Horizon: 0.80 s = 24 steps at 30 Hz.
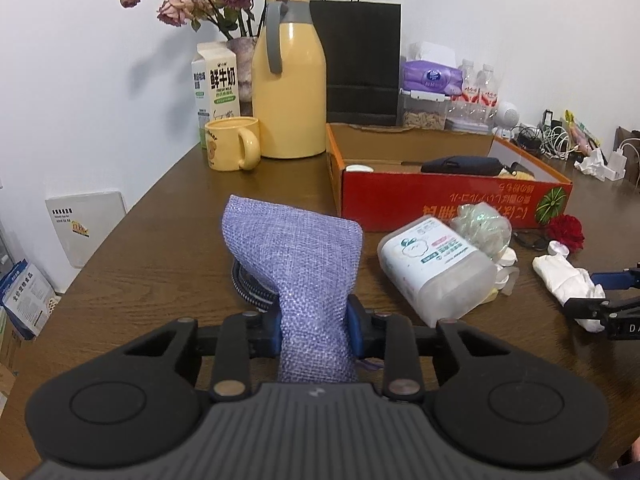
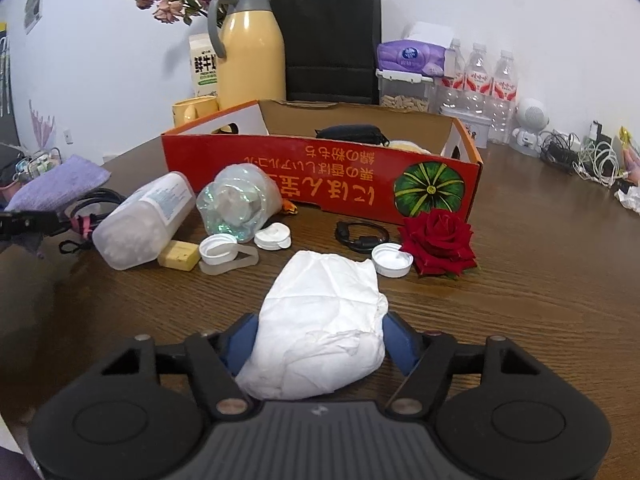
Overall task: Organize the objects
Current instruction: 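Grasp the purple cloth with the left gripper while the right grasps the white tissue, then carry the purple cloth and white tissue into the box and open both grippers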
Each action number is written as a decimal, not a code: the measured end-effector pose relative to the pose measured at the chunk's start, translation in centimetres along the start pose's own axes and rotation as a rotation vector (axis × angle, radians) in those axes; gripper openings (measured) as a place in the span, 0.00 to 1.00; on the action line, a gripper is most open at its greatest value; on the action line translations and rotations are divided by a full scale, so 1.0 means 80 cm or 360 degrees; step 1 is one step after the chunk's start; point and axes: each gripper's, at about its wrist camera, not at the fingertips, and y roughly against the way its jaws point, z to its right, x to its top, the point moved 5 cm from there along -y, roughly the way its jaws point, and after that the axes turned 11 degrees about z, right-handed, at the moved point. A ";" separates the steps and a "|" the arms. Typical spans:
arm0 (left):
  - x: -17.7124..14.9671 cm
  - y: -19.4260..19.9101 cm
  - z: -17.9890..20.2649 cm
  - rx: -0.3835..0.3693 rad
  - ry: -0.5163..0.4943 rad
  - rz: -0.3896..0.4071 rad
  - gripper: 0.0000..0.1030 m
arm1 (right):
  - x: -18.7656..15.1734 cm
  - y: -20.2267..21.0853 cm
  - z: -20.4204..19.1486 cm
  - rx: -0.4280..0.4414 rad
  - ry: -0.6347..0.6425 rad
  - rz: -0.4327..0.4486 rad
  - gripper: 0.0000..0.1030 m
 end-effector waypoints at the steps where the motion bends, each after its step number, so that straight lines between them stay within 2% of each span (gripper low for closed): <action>1: 0.001 0.000 0.001 -0.0001 -0.0001 0.0006 0.29 | 0.001 0.002 0.000 0.0003 0.0001 0.0006 0.63; 13: 0.022 0.009 0.009 -0.0018 -0.0018 0.0101 0.29 | 0.017 0.020 -0.002 0.0006 0.0027 0.0092 0.62; 24: 0.074 -0.002 0.034 -0.0116 -0.0053 0.0241 0.29 | 0.068 0.030 -0.003 0.0023 0.0085 0.0253 0.63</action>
